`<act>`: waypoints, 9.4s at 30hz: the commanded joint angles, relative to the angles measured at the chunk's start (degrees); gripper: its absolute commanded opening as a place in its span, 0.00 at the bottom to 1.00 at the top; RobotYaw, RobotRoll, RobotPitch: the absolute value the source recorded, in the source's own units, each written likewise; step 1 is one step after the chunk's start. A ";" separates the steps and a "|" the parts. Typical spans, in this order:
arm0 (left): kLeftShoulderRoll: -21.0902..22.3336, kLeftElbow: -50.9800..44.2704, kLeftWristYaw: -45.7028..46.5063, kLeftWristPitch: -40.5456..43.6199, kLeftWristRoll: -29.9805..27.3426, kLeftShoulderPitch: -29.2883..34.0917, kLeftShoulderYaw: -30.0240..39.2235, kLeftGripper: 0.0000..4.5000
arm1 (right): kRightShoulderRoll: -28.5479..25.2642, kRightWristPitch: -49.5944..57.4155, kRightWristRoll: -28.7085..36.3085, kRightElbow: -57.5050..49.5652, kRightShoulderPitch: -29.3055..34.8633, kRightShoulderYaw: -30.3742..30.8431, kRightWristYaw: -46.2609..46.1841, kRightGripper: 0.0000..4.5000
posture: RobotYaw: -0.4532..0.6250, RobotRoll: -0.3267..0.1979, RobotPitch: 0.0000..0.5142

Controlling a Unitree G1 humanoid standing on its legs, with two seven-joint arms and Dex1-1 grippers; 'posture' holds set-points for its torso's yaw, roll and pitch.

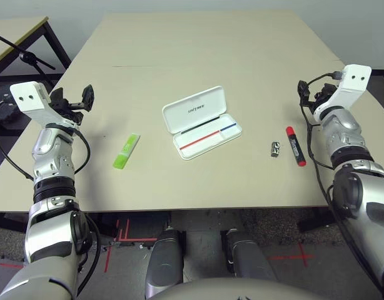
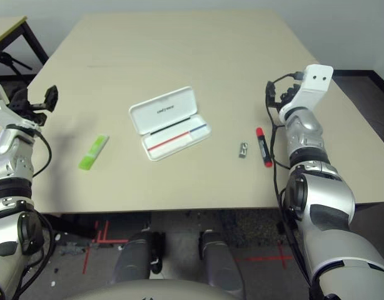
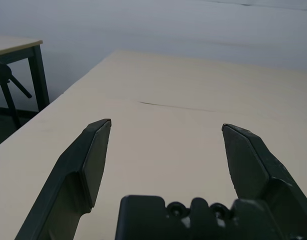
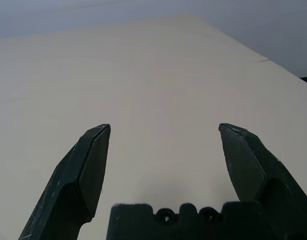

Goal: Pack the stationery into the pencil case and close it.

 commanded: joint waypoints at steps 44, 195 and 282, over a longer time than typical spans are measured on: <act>7.93 -59.60 -29.71 39.01 -10.72 18.83 -26.68 1.00 | -13.06 20.03 -2.50 -28.47 12.52 18.29 53.69 1.00 | 0.42 0.62 0.09; 12.37 -61.16 -41.79 26.99 5.03 17.34 -34.59 0.99 | -16.35 79.02 8.04 -61.67 19.81 15.95 25.71 1.00 | 0.38 0.62 0.19; 15.45 -64.63 -39.15 28.58 6.44 19.32 -35.17 1.00 | -1.34 34.56 -9.02 -56.54 4.56 48.44 60.10 0.11 | 0.48 0.62 0.19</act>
